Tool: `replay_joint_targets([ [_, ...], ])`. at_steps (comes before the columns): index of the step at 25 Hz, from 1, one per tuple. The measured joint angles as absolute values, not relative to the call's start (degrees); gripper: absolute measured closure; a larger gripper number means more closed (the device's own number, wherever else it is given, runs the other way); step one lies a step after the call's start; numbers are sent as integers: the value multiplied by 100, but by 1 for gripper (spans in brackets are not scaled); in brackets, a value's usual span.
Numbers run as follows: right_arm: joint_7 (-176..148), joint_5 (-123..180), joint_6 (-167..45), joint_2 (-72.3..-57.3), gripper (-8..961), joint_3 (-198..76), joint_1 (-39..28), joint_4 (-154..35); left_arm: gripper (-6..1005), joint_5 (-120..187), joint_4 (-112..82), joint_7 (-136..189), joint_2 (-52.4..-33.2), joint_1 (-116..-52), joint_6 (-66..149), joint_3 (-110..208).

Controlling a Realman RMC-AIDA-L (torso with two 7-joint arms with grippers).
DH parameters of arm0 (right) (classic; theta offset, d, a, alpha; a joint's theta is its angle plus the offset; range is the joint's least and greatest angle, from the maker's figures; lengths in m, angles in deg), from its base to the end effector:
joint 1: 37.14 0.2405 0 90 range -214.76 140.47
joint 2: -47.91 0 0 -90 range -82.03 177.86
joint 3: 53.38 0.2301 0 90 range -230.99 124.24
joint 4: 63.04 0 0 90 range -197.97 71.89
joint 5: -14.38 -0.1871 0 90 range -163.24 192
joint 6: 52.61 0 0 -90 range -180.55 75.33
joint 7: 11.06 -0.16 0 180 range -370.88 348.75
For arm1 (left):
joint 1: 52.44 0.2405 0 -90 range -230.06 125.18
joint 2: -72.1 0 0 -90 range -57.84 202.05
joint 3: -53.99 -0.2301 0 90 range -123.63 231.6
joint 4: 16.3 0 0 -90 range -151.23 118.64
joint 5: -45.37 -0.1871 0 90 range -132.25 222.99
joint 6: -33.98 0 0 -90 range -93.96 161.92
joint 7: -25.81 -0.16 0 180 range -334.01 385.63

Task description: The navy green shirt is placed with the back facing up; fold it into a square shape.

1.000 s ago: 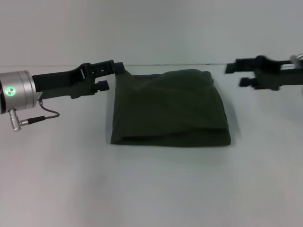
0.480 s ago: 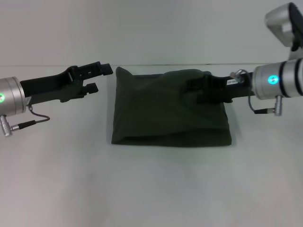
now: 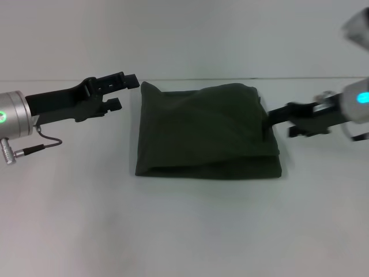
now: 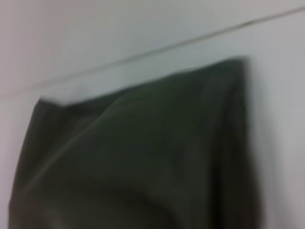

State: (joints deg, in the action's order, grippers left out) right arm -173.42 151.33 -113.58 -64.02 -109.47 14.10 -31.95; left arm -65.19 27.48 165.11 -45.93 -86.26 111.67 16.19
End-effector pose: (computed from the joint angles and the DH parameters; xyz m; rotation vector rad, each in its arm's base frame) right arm 0.2105 0.4124 0.0021 -1.9985 1.7873 0.1564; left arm -0.2106 0.3640 0.0394 -2.0738 -1.7858 -0.9790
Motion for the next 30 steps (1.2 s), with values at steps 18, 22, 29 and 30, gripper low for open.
replay_joint_targets([
  [18,-13984,12264,-13566,-6600,189,-8906,-406,-2391,66,-6892,2269,17020,-4556,-8408,11808,1502],
  [22,-13711,11539,-13803,-6551,189,-8557,-717,-2700,71,-6897,1907,17375,-4639,-8368,11578,1500],
  [29,-13512,11146,-14029,-6519,189,-8275,-846,-2981,76,-6858,1258,17545,-4797,-8409,10426,1519],
  [30,-13512,11144,-14035,-6511,189,-8269,-846,-3001,76,-6854,1203,17558,-4813,-8410,10282,1528],
])
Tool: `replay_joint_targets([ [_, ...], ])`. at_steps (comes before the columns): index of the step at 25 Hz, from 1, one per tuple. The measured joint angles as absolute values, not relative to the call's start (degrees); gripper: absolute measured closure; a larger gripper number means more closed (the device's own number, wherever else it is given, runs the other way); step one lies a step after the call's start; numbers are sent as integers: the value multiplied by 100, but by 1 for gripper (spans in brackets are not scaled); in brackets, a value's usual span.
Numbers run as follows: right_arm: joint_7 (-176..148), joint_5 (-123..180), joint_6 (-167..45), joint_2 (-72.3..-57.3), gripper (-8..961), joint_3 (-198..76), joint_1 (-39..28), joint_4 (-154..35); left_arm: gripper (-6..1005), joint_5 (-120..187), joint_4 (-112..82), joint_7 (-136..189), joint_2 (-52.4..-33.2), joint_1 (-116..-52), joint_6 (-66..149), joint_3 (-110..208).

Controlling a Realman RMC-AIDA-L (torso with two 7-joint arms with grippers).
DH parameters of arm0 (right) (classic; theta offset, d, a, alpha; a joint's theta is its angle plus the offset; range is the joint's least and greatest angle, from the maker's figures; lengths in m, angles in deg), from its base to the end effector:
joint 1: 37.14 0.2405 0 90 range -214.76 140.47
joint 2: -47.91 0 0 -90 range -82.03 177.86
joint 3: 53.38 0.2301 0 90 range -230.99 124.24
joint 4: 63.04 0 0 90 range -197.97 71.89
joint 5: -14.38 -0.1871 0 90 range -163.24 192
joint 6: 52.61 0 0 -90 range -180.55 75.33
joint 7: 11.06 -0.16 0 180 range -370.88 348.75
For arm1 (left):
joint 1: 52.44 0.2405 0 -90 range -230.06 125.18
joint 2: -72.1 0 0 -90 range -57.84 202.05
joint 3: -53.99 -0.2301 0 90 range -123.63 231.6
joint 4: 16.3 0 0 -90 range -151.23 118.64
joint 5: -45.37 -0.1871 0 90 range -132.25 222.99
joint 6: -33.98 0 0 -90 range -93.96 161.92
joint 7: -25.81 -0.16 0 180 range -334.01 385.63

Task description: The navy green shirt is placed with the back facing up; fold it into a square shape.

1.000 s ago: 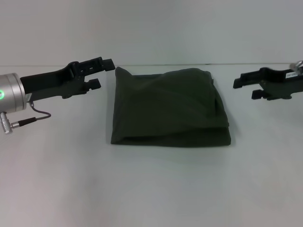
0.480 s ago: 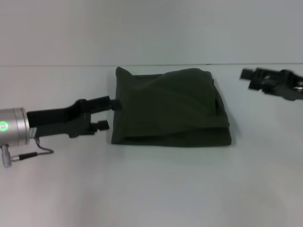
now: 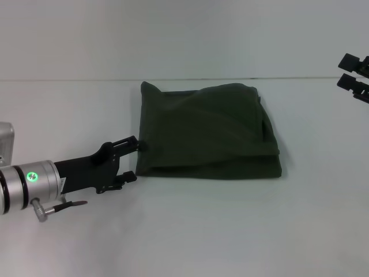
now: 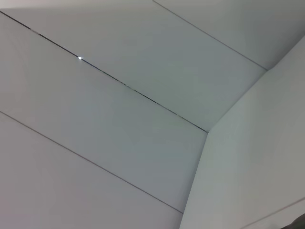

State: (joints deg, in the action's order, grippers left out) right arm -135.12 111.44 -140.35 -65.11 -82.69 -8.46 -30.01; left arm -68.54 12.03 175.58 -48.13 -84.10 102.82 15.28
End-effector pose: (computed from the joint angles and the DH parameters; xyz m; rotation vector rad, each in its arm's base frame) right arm 0.2380 0.3375 0.0828 -2.0126 1.6199 1.3492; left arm -0.2568 0.3297 -0.0296 -1.6646 -2.3365 -0.8775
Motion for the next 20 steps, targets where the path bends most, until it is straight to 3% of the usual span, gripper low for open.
replay_joint_targets([
  [20,-13554,11130,-14054,-6529,189,-8244,-820,-3044,83,-6814,917,17631,-4907,-8489,9630,1629],
])
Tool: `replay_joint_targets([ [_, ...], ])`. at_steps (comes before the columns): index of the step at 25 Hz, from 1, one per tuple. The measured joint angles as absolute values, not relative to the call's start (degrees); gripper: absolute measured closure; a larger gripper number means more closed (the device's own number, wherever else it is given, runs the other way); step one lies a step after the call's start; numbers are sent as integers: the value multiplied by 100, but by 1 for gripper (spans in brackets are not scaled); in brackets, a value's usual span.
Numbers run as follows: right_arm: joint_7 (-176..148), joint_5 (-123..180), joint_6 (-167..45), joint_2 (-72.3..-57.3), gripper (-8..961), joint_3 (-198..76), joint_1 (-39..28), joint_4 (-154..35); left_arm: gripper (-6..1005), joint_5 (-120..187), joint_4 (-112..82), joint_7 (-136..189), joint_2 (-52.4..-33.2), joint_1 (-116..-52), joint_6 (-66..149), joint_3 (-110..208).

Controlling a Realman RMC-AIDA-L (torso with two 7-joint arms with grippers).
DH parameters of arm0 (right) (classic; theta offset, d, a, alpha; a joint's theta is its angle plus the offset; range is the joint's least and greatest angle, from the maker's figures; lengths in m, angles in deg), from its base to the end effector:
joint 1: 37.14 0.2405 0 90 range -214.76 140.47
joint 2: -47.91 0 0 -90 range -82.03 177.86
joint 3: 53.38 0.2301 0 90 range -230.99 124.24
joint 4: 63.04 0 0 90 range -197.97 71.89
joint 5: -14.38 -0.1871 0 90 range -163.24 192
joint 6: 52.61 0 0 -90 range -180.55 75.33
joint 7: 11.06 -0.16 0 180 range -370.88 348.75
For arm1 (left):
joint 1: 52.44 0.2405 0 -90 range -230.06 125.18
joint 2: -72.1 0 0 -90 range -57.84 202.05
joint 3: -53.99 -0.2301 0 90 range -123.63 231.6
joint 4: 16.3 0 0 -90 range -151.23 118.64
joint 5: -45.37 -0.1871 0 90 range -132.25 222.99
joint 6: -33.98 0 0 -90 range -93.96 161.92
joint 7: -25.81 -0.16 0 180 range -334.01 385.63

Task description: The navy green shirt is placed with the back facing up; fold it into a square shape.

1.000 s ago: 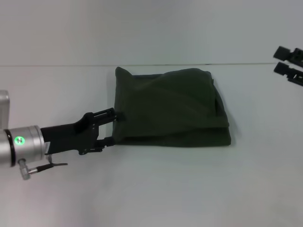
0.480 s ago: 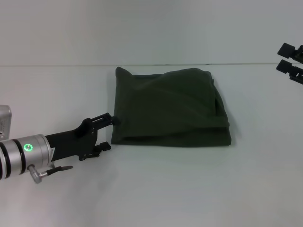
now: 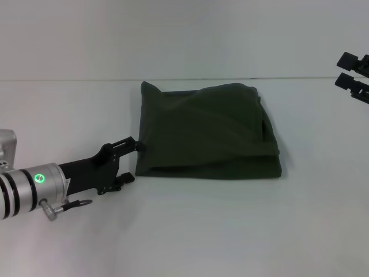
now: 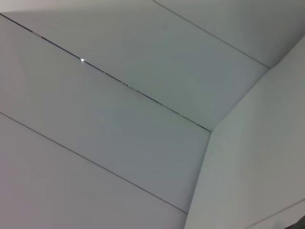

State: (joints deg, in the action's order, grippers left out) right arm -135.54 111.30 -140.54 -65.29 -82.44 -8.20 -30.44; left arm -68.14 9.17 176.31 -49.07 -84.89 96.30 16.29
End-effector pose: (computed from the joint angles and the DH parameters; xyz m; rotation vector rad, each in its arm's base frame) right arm 0.2362 0.3378 0.0813 -2.0080 1.6344 1.3667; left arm -0.2653 0.3350 -0.0398 -1.5260 -2.3561 -0.8853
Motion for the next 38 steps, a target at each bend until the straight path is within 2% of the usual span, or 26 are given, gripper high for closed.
replay_joint_targets([
  [13,-13564,11105,-14092,-6524,189,-8158,-808,-3044,82,-6724,809,17203,-4939,-8856,9715,1632],
  [38,-13587,11061,-14168,-6503,189,-7974,-788,-3082,124,-7052,725,17289,-4833,-8776,9555,1558],
])
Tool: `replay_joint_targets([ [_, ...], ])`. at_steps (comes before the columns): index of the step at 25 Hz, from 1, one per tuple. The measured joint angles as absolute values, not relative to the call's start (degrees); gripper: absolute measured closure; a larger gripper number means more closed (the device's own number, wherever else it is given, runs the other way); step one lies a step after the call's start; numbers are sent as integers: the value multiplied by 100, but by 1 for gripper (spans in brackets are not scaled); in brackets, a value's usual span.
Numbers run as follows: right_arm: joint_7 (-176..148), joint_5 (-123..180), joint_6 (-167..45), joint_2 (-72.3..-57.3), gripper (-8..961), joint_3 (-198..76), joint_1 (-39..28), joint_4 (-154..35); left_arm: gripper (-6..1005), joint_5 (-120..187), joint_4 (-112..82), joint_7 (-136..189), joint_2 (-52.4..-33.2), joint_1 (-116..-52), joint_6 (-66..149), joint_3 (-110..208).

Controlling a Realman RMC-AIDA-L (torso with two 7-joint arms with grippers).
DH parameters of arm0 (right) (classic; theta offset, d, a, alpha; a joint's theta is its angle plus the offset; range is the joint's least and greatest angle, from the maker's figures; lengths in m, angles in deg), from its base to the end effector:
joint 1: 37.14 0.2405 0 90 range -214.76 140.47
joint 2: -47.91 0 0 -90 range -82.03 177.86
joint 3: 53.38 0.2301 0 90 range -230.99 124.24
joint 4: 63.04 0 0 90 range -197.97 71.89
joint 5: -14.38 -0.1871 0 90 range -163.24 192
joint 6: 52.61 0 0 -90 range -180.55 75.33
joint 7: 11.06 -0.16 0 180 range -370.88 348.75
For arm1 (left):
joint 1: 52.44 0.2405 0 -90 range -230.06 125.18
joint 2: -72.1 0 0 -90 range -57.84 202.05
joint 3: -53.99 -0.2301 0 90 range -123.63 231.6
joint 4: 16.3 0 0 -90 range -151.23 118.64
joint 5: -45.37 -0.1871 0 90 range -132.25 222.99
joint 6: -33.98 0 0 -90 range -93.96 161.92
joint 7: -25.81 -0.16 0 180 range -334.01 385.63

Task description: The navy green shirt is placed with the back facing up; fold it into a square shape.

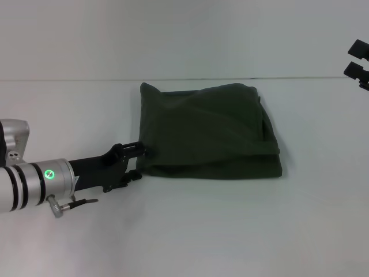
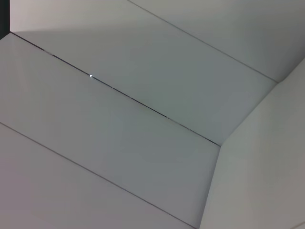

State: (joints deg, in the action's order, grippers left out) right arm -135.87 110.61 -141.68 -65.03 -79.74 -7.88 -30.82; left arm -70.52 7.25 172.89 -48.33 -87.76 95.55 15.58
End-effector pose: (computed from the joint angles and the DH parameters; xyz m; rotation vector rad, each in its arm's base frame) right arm 0.2352 0.3391 0.0910 -1.9737 1.6178 1.4334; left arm -0.2574 0.3411 -0.0455 -1.6583 -2.2812 -0.7959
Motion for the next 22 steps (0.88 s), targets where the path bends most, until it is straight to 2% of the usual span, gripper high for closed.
replay_joint_targets([
  [1,-13587,11060,-14168,-6503,189,-7958,-790,-3096,127,-7053,724,17289,-4835,-8776,9566,1559],
  [6,-13587,11057,-14168,-6502,189,-7931,-824,-3116,278,-7056,718,17291,-4844,-8775,9565,1555],
  [22,-13587,11053,-14225,-6493,189,-7921,-864,-3178,936,-6992,714,17099,-4883,-8660,9605,1594],
])
